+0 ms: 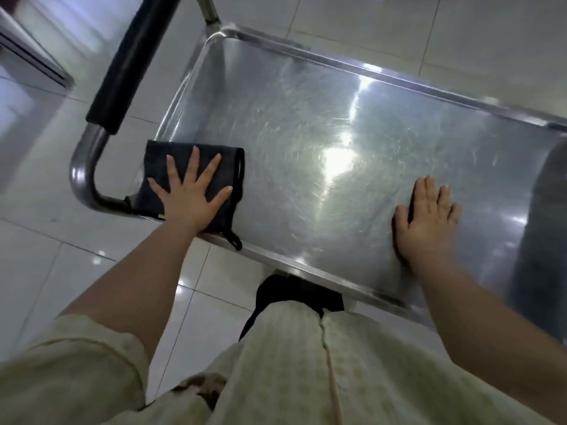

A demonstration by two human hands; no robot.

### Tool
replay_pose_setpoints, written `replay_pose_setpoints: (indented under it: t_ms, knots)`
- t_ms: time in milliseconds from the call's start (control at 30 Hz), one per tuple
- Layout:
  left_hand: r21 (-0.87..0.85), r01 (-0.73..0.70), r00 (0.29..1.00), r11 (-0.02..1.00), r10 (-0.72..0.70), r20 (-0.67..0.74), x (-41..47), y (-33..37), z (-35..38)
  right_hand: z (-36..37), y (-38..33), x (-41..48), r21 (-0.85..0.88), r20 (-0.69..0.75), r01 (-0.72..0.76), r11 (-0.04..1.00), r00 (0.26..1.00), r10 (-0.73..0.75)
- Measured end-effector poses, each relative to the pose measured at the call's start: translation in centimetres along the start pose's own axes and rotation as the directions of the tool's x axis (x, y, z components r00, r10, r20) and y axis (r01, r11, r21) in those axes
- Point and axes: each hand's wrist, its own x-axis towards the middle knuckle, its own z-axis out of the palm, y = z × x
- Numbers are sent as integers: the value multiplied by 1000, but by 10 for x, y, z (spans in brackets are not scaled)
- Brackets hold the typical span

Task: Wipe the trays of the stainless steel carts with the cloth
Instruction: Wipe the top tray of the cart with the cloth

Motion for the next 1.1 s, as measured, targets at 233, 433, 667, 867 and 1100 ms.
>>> replay_pose_setpoints:
  t_ms: [233, 433, 667, 867, 1100]
  knots:
    - [-65, 51, 998, 997, -53, -19, -21, 47, 14, 4, -5, 0, -65, 0, -25, 998, 1000, 25]
    - [8, -295, 954, 955, 295, 52, -74, 195, 41, 6, 1, 3, -41, 5, -6, 999, 1000, 6]
    - [38, -400, 915, 916, 398, 64, -103, 265, 50, 6, 6, 3, 16, -33, 15, 1000, 999, -15]
    - [82, -360, 931, 930, 352, 91, -95, 174, 41, 6, 5, 3, 1, -14, 12, 1000, 1000, -12]
    - [89, -179, 978, 980, 168, 124, -39, 10, 4, 4, 3, 2, 12, -7, -2, 1000, 1000, 2]
